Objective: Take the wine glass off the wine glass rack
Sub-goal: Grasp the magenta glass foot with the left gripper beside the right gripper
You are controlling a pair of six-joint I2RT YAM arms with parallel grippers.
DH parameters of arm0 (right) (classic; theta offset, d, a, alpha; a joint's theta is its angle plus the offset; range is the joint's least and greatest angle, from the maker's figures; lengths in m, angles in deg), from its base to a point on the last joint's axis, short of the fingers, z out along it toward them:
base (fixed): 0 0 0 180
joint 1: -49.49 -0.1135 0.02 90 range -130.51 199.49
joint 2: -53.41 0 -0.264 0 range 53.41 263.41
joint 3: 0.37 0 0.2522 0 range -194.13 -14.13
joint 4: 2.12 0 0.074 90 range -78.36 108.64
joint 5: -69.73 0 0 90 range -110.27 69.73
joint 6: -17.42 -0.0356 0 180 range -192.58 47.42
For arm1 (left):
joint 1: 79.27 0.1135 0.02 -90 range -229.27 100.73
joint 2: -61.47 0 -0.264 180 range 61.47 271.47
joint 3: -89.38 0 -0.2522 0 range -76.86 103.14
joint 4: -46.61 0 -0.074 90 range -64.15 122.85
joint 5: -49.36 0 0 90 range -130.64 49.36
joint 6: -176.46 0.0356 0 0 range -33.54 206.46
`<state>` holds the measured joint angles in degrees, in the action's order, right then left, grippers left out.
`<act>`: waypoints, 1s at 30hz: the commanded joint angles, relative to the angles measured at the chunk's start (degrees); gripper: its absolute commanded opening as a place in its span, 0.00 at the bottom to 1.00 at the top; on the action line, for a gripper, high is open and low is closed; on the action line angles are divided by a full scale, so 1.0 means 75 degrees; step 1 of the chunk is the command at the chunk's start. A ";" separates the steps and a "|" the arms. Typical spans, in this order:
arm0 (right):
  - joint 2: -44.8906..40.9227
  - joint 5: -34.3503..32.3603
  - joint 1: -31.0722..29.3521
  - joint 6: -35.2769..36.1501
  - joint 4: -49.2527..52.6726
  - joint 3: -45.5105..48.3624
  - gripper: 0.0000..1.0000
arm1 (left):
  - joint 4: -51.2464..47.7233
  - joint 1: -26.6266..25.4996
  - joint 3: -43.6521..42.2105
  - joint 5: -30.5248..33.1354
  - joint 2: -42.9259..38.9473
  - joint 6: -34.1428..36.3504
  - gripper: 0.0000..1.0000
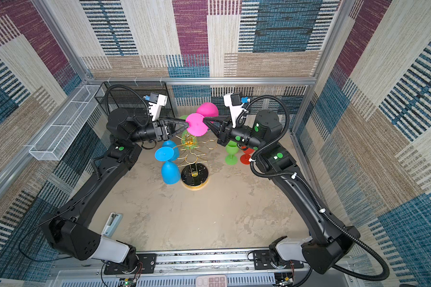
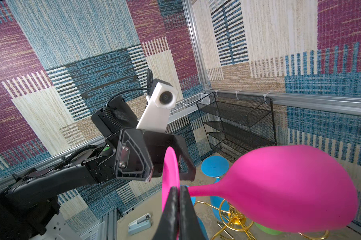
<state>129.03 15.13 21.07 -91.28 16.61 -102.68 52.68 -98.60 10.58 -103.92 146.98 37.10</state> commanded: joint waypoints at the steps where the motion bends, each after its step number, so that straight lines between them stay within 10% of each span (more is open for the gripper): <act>1: 0.0040 0.0221 -0.0026 -0.0208 -0.0487 0.0009 0.00 | 0.0546 -0.0091 0.0133 -0.0242 0.0102 -0.0322 0.51; 19: 0.0173 0.0225 -0.0136 -0.0287 -0.0477 -0.0016 0.03 | 0.1834 -0.0188 0.0128 -0.0452 0.0232 -0.1426 0.00; 25: -0.0286 -0.0706 -0.0136 0.0220 -0.0272 0.0203 0.64 | 0.1093 -0.0176 0.0366 -0.0102 0.0199 -0.1497 0.00; 30: -0.1234 -0.1982 -0.0134 0.1431 -0.0593 0.1108 0.91 | -0.0279 -0.0159 0.0682 0.0207 0.0094 -0.0942 0.00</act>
<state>122.42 7.00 20.02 -87.23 14.87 -97.16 55.98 -99.96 14.41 -104.19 148.32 27.22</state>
